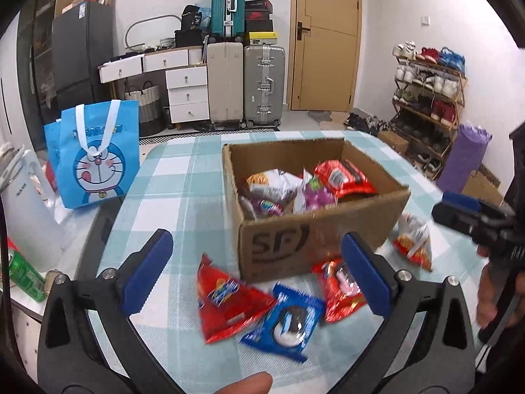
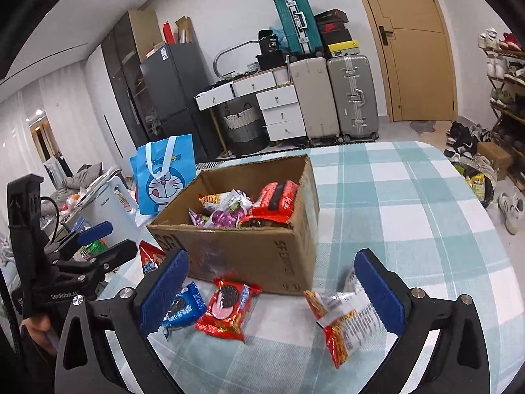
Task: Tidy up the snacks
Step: 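Move the right gripper to the white noodle bag while the left gripper approaches the red chip bag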
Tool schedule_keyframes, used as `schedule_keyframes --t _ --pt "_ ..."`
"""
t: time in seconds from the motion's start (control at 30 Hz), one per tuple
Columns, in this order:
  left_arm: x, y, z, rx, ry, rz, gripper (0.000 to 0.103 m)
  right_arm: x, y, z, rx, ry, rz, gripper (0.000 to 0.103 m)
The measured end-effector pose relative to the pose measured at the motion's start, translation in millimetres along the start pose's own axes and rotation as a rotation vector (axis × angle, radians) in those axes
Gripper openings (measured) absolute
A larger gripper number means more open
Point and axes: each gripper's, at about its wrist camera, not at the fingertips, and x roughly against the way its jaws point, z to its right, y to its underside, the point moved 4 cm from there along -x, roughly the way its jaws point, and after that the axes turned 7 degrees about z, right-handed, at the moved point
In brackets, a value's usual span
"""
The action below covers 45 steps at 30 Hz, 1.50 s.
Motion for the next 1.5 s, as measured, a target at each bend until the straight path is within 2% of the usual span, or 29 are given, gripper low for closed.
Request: schedule_keyframes --t 0.27,0.43,0.73,1.0,1.27,1.5 --pt "13.8 20.8 -3.1 -0.011 -0.011 -0.016 0.102 -1.0 15.1 0.5 0.013 0.035 -0.043 0.102" --pt "7.3 24.2 -7.0 -0.029 -0.048 -0.032 0.102 -2.1 16.7 5.8 0.005 0.070 -0.061 0.102" --pt "-6.8 31.0 -25.4 0.042 -0.063 -0.082 0.102 -10.5 17.8 33.7 -0.078 0.155 -0.097 0.102" --pt "-23.4 41.3 -45.3 0.107 -0.095 -0.133 0.102 -17.8 21.2 42.9 -0.087 0.174 -0.110 0.102" --pt "-37.1 49.3 -64.5 0.183 -0.092 -0.175 0.102 -22.3 25.8 55.0 -0.128 0.199 -0.118 0.102" --pt "-47.6 55.8 -69.1 0.205 -0.085 -0.199 0.102 -26.0 29.3 66.2 -0.159 0.211 -0.130 0.102"
